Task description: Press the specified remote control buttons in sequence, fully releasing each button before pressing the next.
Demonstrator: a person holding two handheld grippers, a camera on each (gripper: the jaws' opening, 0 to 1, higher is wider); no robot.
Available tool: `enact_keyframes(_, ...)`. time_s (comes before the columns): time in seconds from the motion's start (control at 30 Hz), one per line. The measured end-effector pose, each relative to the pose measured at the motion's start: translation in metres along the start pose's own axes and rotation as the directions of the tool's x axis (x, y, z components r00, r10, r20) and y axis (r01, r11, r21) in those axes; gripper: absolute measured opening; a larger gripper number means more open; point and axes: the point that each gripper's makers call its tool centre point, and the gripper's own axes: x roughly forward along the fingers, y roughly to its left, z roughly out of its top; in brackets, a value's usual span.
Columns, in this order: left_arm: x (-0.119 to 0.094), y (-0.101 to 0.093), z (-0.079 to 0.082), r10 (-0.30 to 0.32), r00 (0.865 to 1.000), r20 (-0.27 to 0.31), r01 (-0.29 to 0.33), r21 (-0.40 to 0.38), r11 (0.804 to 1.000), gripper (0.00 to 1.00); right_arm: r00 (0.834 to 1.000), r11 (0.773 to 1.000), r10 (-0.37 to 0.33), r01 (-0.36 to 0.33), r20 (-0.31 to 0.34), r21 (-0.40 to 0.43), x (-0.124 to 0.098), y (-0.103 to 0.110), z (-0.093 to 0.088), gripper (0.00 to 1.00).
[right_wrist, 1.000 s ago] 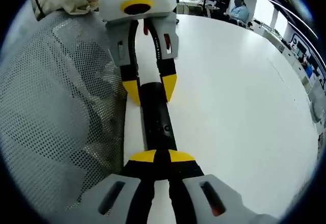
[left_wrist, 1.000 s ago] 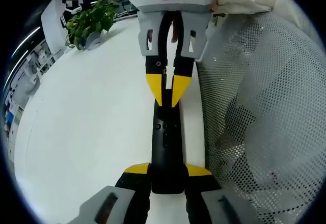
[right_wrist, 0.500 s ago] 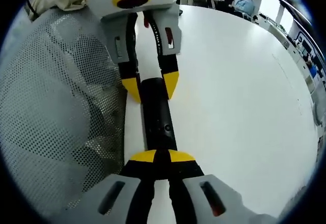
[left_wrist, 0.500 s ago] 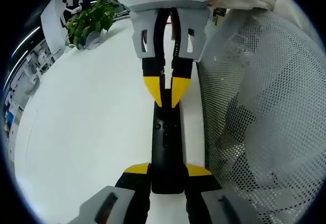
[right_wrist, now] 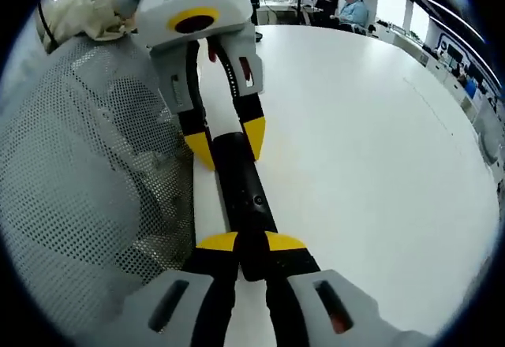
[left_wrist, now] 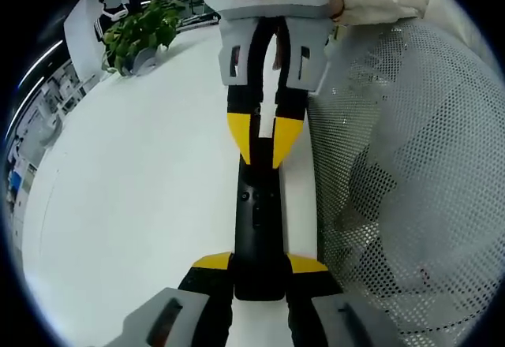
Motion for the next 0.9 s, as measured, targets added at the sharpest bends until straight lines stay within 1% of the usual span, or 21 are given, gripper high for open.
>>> enact_keyframes(0.07,0.0001,-0.0001,-0.0001,0.001,1.0,0.0,-0.001,-0.002,1.0,0.25,1.0,1.0,0.001,-0.001,-0.01,0.0,0.0012,-0.0003,0.0018,0.08)
enact_keyframes(0.5,0.0001,-0.0001,-0.0007,0.0,1.0,0.0,0.0,0.0,1.0,0.25,1.0,1.0,-0.003,0.002,-0.009,-0.019,0.0036,-0.0012,0.0044,0.08)
enact_keyframes(0.57,0.0002,0.0002,-0.0008,-0.001,1.0,0.001,0.001,-0.005,1.0,0.25,1.0,0.999,-0.004,0.003,-0.025,-0.04,0.0042,-0.0009,0.0052,0.08)
enact_keyframes(0.63,0.0002,0.0002,-0.0007,-0.002,1.0,0.002,0.002,-0.005,1.0,0.25,0.999,0.998,-0.005,0.001,-0.054,-0.069,0.0048,-0.0005,0.0057,0.08)
enact_keyframes(0.73,0.0001,-0.0002,-0.0006,-0.002,1.0,0.001,0.002,-0.003,1.0,0.25,0.995,0.997,-0.006,-0.002,-0.098,-0.076,0.0056,-0.0004,0.0063,0.08)
enact_keyframes(0.77,0.0,-0.0003,-0.0006,-0.002,1.0,0.001,0.002,-0.003,1.0,0.25,0.993,0.996,-0.006,-0.005,-0.118,-0.094,0.0059,-0.0002,0.0063,0.08)
enact_keyframes(0.9,0.0,0.0,-0.0006,-0.003,1.0,0.002,0.003,-0.005,1.0,0.25,0.987,0.994,-0.016,-0.002,-0.162,-0.112,0.0072,-0.0001,0.0062,0.08)
